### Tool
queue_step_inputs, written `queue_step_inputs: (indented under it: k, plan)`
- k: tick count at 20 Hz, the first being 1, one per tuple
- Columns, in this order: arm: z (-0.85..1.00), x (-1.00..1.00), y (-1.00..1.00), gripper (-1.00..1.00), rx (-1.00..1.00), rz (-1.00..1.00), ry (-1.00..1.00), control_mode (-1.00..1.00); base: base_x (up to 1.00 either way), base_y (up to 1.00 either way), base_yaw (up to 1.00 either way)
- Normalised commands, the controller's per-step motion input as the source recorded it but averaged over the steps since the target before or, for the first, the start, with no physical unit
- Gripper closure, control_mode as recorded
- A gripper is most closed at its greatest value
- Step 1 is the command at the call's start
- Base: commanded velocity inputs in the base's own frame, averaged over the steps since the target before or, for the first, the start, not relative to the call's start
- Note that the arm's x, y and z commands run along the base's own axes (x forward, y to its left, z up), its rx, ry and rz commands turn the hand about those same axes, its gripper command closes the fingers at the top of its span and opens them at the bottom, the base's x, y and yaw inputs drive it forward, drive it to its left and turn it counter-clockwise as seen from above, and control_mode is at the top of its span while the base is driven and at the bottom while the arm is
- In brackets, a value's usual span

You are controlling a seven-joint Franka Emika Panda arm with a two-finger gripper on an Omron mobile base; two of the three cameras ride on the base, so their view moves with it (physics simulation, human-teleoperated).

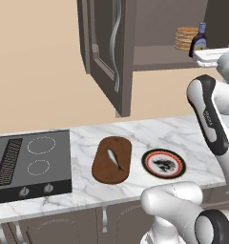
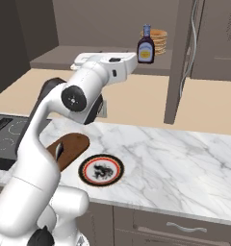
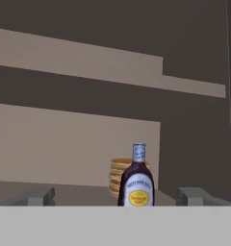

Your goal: Pick the fish from the plate and place it on the cutting board. Then pick the condiment bottle from the cabinet and place it next to the cutting board.

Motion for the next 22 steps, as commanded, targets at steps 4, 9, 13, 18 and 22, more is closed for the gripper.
queue_step_inputs:
  k: [4, 9, 13, 18, 22]
  plan:
    - [0.0, 0.24, -0.06, -1.0, 0.0, -0.01, 0.0, -1.0, 0.0, 0.0, 0.0]
    - [0.0, 0.23, -0.11, -1.0, 0.0, -0.01, 0.0, -1.0, 0.0, 0.0, 0.0]
    - [0.03, 0.21, -0.15, -1.0, 0.0, -0.01, 0.0, -1.0, 0.0, 0.0, 0.0]
    - [0.06, 0.19, -0.16, -1.0, 0.0, -0.01, 0.0, -1.0, 0.0, 0.0, 0.0]
    - [0.1, 0.12, -0.13, -1.0, 0.02, 0.0, 0.0, -1.0, 0.0, 0.0, 0.0]
